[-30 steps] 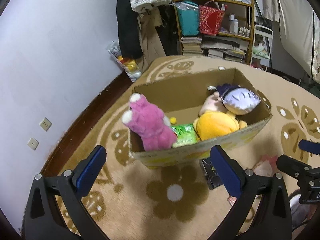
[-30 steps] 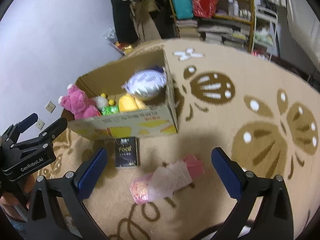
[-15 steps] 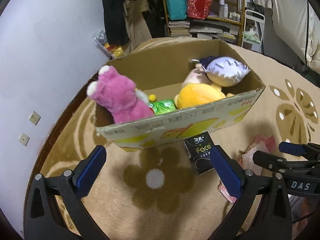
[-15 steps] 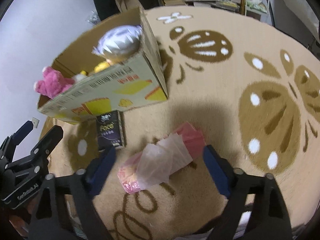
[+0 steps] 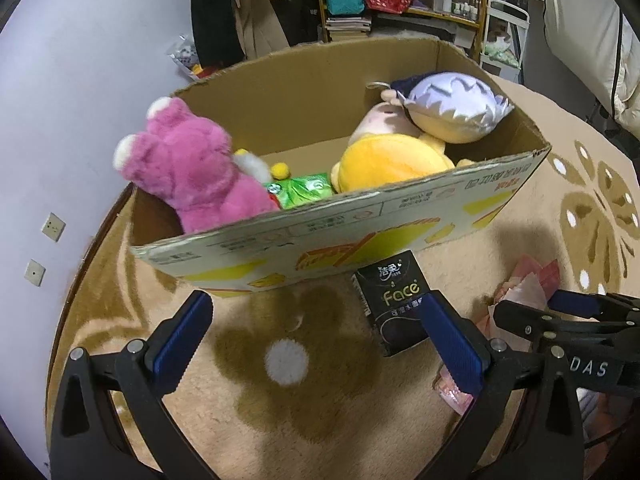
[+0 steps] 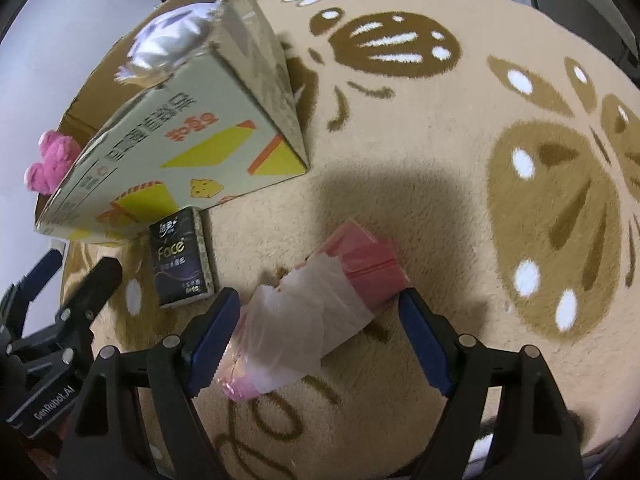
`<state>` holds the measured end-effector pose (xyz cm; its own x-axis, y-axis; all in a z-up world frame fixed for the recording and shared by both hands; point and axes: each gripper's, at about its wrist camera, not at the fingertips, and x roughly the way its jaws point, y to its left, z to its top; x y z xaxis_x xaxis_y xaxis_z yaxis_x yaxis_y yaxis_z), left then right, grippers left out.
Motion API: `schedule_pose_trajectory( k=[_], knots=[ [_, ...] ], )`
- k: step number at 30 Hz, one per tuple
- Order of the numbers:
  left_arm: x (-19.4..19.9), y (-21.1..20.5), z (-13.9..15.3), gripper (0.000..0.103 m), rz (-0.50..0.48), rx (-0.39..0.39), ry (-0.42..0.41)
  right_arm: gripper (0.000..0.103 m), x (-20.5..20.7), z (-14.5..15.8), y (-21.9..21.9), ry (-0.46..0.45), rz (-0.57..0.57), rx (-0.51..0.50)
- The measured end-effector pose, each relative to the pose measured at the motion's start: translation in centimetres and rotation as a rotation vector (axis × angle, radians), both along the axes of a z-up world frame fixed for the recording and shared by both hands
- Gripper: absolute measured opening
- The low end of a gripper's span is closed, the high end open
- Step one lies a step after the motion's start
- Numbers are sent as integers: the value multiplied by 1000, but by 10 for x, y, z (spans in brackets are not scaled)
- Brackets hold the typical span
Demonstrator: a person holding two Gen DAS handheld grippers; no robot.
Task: Organize soft objects
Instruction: 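Grasp the black Face tissue pack with left tool while right grasps pink plastic-wrapped roll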
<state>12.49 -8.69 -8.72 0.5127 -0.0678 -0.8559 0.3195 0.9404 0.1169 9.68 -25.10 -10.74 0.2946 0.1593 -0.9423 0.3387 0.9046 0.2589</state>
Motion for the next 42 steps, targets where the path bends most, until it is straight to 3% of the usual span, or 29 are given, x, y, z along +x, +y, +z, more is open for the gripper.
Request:
schedule_pose_trajectory(
  k=[2,6,14,23,42],
  knots=[
    [2,-2,-4,102,-5,3,8,76,1,-6,-4,16,-21,23],
    [5,-7,-9,102,-14,-4,23,73,-1,-12,-10,17,-53,46],
    [16,-14,-21,102,-23,-22,53,50,3,-9,-24,-28,-82,69],
    [27,-21,-40,102,-29,-19,101,51,15,-14,-26,-32,-92,94],
    [57,-13,-49,102,-25,-106,161,54,47,-35,-22,-26,-99,83]
  ],
)
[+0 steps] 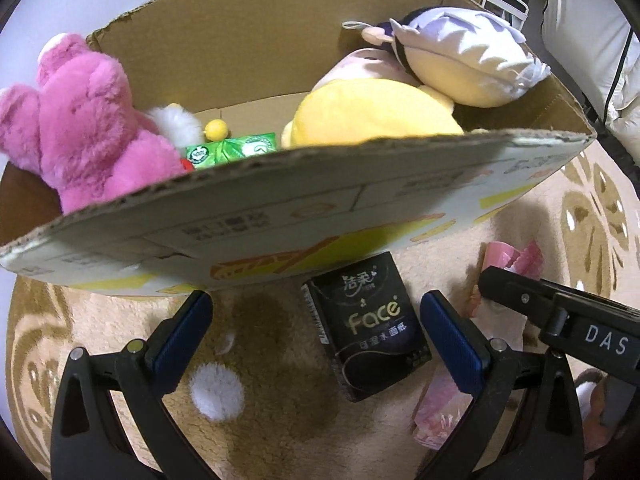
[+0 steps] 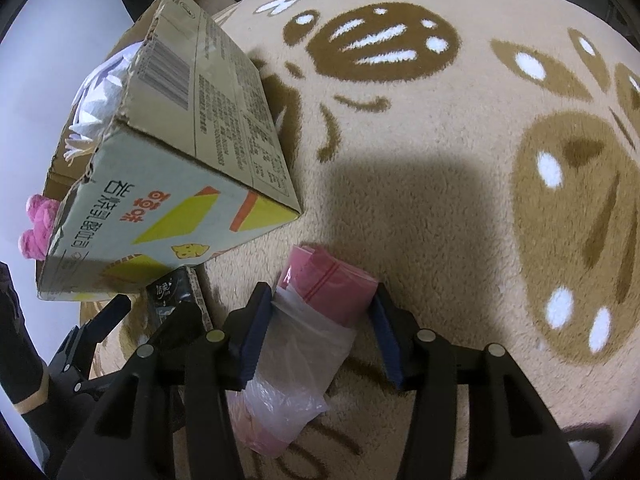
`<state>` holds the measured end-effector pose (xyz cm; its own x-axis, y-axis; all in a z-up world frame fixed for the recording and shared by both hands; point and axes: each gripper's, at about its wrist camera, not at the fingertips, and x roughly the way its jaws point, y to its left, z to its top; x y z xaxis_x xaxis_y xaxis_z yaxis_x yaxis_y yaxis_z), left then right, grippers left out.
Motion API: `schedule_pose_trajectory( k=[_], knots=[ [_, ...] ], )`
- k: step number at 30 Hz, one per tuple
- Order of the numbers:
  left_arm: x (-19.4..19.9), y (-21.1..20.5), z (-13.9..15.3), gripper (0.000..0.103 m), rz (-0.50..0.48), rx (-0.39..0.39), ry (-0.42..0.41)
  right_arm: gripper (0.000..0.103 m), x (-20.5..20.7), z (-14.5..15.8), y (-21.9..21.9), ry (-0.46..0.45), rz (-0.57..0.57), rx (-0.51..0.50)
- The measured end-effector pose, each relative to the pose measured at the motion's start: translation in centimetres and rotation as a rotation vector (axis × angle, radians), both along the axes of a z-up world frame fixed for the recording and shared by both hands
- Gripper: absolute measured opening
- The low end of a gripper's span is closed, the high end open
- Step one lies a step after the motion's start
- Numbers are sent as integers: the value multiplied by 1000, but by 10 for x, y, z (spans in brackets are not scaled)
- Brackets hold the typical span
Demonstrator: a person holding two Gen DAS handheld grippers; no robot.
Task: Organize soft objects
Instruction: 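Grasp the black Face tissue pack with left tool while right grasps pink plastic-wrapped roll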
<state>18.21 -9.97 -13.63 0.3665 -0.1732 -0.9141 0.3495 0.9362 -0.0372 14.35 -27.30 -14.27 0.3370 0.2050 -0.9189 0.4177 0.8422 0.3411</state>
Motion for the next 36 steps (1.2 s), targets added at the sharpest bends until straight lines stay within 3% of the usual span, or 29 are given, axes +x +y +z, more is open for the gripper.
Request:
schedule_pose_trajectory(
  k=[8,15,22,29,33,36],
  knots=[
    [-6,-10,-11,102,6,7,13,63,-1,1,5,-3,18,-15],
    [-5,-8,-19,102,8,11,18,63,1,0,16,-6,30,-32],
    [-9,-13,-29,76,-25,20,28,62,2,1,19,-5,27,-34],
    [-14,-14,-24,30,-48,-8,16,52,-1,6,15,-25,13,-38],
    [-18,-9,-20,24,-36,-20,-1,45,-5,13,10,-51,8,-29],
    [-22,-3,-16,23,-19,-13,-24,33,-6,21,14,-99,25,-18]
  ],
)
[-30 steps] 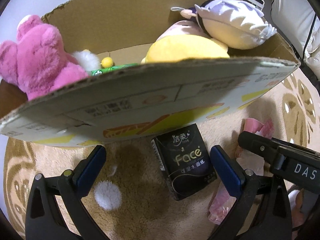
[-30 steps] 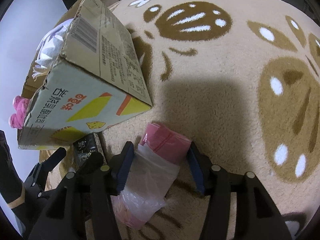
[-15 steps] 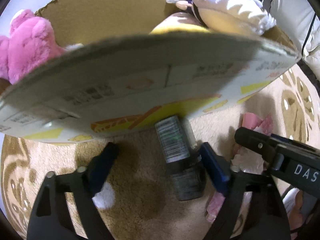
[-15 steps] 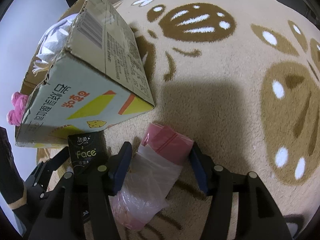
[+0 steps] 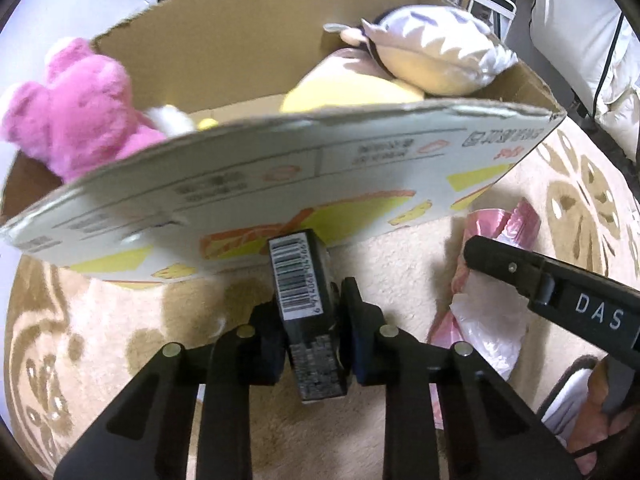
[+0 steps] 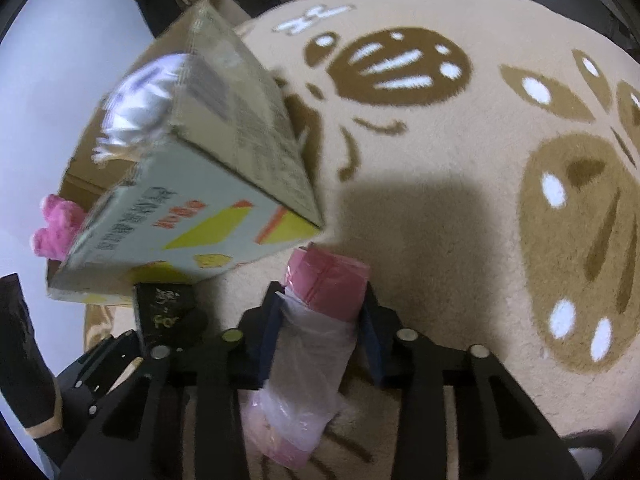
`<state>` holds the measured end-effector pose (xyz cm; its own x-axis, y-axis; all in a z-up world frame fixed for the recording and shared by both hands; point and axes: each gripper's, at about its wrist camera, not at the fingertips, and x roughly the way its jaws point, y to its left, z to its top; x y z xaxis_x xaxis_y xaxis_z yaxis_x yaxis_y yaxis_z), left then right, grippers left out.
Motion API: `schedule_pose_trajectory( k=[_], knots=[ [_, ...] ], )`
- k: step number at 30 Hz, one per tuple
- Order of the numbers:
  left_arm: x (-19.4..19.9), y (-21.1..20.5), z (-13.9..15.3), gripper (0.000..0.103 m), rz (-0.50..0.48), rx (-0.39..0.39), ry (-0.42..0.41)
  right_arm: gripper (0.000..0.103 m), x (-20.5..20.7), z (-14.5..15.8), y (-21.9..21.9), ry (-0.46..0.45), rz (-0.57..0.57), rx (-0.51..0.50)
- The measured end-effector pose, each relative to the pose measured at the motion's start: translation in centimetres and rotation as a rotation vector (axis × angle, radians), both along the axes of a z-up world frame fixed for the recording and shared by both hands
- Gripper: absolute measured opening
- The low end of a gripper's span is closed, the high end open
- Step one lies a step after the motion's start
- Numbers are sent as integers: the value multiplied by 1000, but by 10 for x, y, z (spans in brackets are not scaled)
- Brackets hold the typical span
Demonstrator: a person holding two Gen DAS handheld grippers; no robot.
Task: Organize soft objects
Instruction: 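Grasp the black Face tissue pack with left tool while right grasps pink plastic-wrapped roll, then lift the tissue pack with left tool while right carries the pink roll over the box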
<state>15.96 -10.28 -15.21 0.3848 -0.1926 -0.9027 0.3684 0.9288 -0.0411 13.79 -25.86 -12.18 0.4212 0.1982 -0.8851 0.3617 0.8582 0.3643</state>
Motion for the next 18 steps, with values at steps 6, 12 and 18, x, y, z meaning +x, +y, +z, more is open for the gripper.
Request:
schedule_pose_trajectory(
  k=[6,12,18],
  knots=[
    [-9,11,17,19,19,-2,-32,22,-8,21,21,-79,53,-60],
    [-18,16,25,19,15,63,-92,20,-23,40,25,-134,44,-97],
    [-43,21,45,19,-8,138,-180,19,-48,61,15,-203,-23,-107]
  ],
)
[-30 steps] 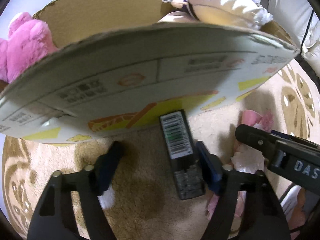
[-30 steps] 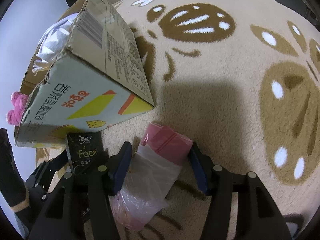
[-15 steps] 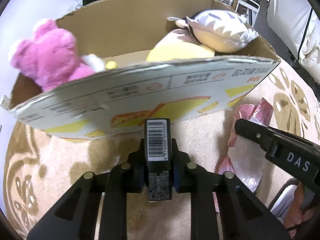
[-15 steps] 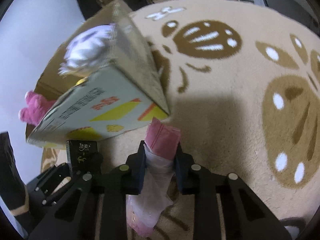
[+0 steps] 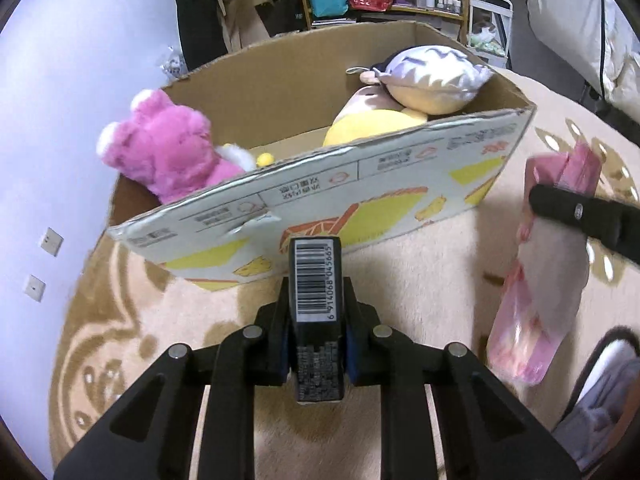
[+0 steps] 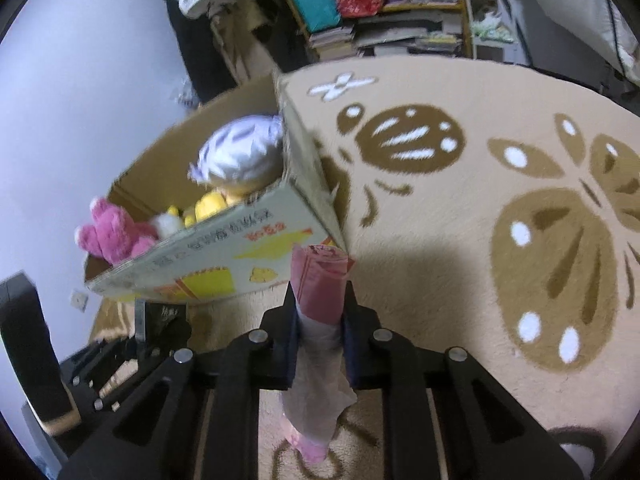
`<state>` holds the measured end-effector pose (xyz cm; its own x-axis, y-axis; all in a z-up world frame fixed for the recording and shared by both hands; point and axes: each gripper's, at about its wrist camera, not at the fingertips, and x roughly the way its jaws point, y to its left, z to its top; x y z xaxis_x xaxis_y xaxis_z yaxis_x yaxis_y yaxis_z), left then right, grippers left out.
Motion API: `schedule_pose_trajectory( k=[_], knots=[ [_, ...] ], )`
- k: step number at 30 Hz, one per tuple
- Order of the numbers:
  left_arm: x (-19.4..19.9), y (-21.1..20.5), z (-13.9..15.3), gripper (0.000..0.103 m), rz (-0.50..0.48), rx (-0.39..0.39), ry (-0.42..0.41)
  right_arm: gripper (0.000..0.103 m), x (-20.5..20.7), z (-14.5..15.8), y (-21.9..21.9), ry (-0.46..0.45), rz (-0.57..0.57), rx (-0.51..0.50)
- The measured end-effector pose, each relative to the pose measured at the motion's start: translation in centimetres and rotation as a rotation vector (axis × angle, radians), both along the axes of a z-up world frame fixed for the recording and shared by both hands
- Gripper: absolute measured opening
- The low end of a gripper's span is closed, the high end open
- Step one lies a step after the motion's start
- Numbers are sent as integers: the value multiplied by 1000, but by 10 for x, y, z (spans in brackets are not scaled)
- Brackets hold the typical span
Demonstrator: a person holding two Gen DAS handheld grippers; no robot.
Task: Organize soft objects
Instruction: 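Lift the tissue pack with left tool while right carries the pink roll over the box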
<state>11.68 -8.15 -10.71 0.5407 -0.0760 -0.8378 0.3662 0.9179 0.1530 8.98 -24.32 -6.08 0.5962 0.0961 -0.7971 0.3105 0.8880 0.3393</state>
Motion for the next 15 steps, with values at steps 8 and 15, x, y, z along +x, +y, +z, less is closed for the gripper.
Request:
schedule_pose_trajectory(
  k=[8,15],
  knots=[
    [-20,12,33,19,50,-1,-58,19,-14,20,-1,-66,-12,-3],
    [-26,21,47,19,103,-21,-98,19,-29,41,4,-129,-3,-48]
  ],
)
